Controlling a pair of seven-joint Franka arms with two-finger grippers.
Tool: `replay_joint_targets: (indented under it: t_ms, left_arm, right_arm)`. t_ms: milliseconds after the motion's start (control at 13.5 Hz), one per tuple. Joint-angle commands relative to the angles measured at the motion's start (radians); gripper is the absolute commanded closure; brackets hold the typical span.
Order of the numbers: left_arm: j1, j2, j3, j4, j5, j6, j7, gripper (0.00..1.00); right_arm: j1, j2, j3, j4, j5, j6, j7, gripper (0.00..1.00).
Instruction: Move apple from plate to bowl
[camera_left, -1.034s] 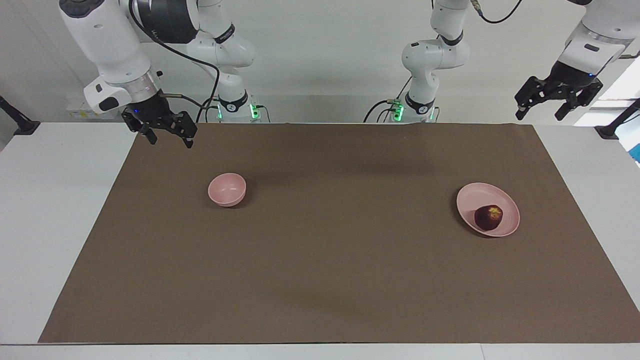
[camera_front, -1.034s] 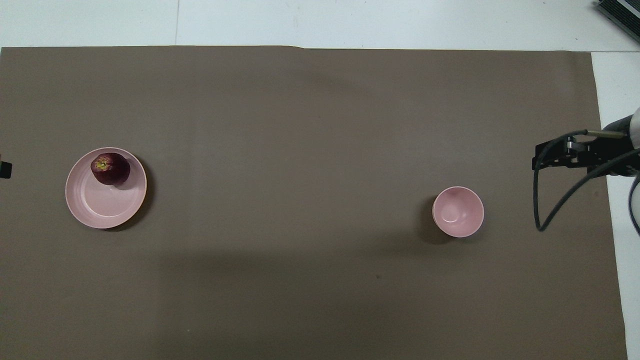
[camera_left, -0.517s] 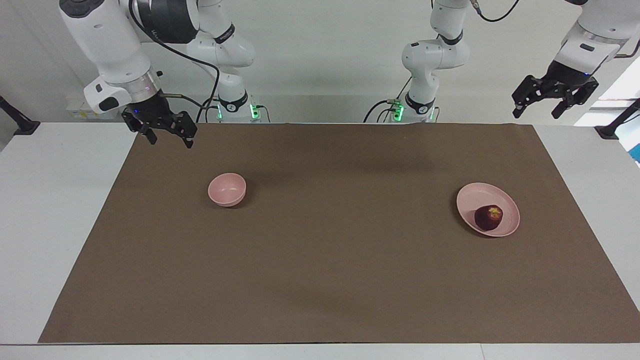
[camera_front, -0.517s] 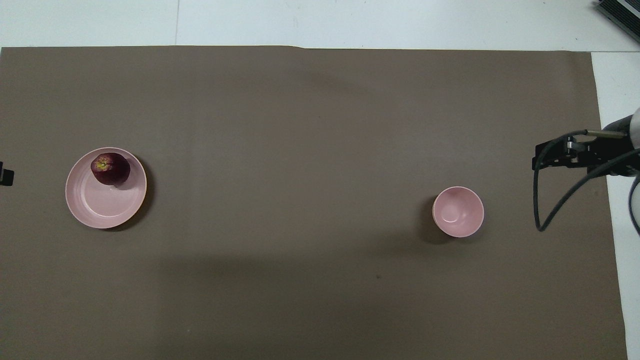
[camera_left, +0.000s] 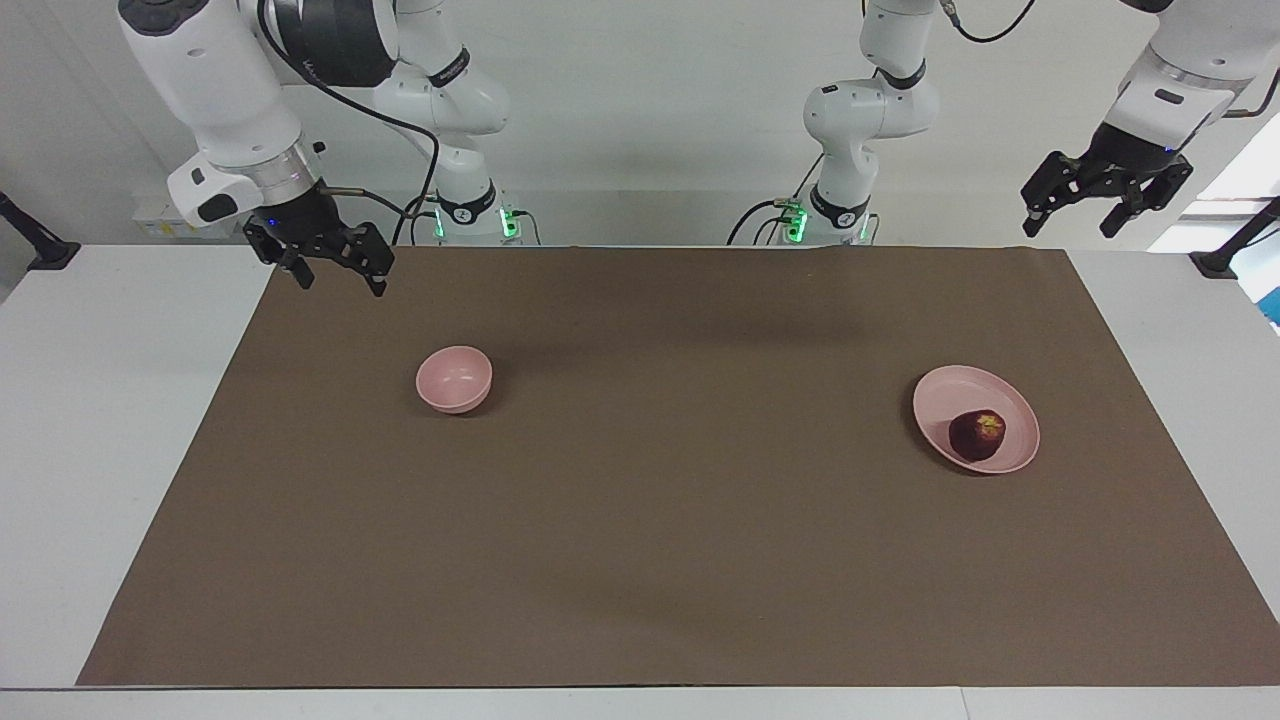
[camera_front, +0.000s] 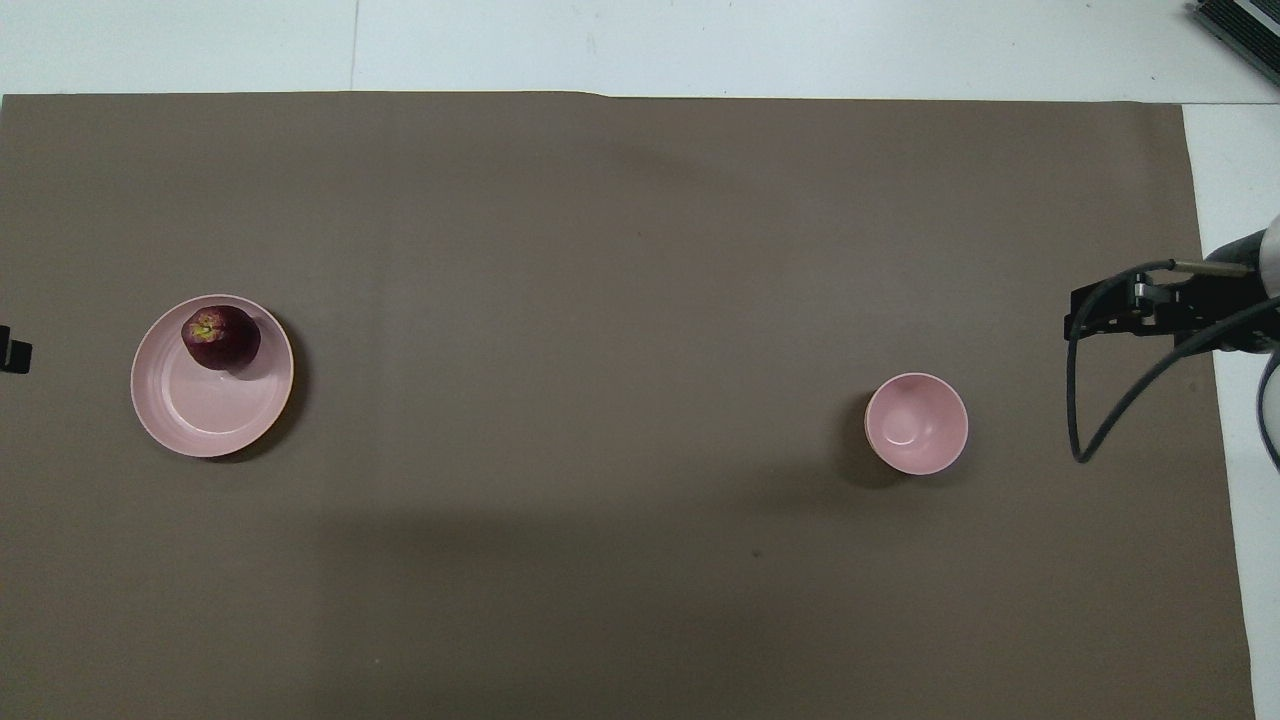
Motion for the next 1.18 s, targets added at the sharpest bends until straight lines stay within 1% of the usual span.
replay_joint_targets:
  t_ms: [0, 296, 517, 887, 1108]
  left_arm:
    - [0.010, -0.029, -0.002, -0.059, -0.015, 0.053, 0.003, 0.00]
    - [0.010, -0.024, -0.002, -0.127, -0.015, 0.151, 0.003, 0.00]
    - [0.010, -0.007, 0.000, -0.203, -0.015, 0.281, 0.021, 0.00]
    - [0.011, 0.054, 0.000, -0.346, -0.016, 0.528, 0.040, 0.00]
    - [0.028, 0.120, 0.000, -0.395, -0.016, 0.654, 0.055, 0.00]
  right_arm:
    - [-0.012, -0.005, 0.004, 0.000, 0.016, -0.005, -0.011, 0.00]
    - [-0.012, -0.005, 0.004, 0.000, 0.016, -0.005, -0.011, 0.00]
    - [-0.012, -0.005, 0.004, 0.000, 0.015, -0.007, -0.011, 0.00]
    - [-0.012, -0.005, 0.004, 0.000, 0.016, -0.005, -0.011, 0.00]
    - [-0.012, -0.005, 0.004, 0.000, 0.016, -0.007, -0.011, 0.00]
